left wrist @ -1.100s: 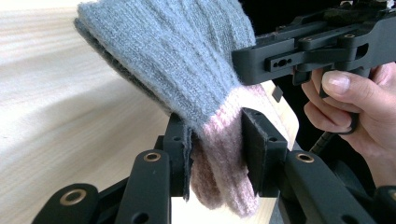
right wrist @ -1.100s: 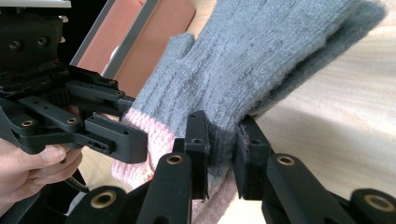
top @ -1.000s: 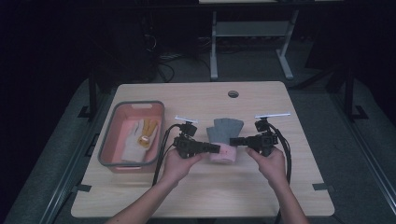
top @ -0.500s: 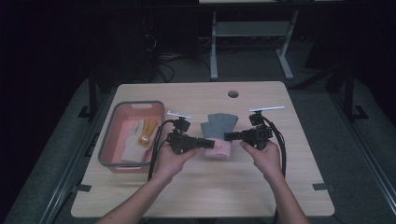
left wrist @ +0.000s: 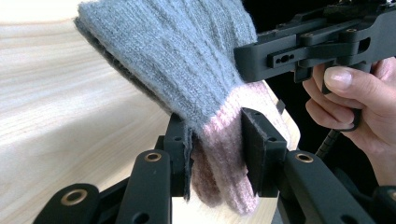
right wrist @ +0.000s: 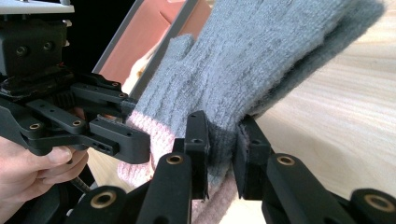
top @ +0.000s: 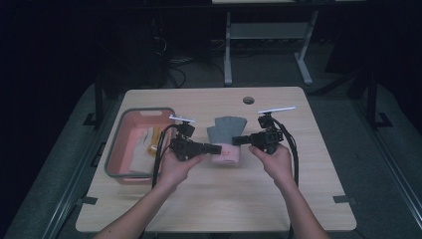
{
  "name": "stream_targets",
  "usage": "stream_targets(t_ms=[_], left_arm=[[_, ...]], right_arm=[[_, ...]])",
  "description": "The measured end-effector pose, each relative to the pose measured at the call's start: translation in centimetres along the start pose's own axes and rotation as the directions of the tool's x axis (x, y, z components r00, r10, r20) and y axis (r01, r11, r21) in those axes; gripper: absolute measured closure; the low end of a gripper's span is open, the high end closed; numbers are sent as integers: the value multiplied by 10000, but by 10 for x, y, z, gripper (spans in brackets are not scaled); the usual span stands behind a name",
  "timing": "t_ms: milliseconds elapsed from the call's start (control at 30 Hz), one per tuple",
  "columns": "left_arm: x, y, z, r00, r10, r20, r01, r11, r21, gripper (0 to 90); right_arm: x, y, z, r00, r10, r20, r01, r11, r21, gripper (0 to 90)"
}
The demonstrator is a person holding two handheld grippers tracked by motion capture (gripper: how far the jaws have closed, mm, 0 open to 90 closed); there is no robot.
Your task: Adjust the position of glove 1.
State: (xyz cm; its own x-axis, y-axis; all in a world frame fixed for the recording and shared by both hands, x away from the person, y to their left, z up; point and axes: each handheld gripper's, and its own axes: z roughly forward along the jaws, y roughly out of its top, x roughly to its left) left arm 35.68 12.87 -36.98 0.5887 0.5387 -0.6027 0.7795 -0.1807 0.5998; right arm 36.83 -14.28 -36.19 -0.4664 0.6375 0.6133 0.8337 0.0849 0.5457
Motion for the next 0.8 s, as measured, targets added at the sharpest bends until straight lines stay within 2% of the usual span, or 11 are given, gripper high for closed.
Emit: stream_targets(t_ms=[100,800], left_arm=[[3,1,-4,9999,107,-38,-107,9999,-44,654],[16,5,-40,9995,-95,-303,82,9990,-441,655]], right_arm=[[3,3,2,10000,-49,-52,50,10000,40,774],[28,32,27,9982,-543,-236,553,9976,421,774]])
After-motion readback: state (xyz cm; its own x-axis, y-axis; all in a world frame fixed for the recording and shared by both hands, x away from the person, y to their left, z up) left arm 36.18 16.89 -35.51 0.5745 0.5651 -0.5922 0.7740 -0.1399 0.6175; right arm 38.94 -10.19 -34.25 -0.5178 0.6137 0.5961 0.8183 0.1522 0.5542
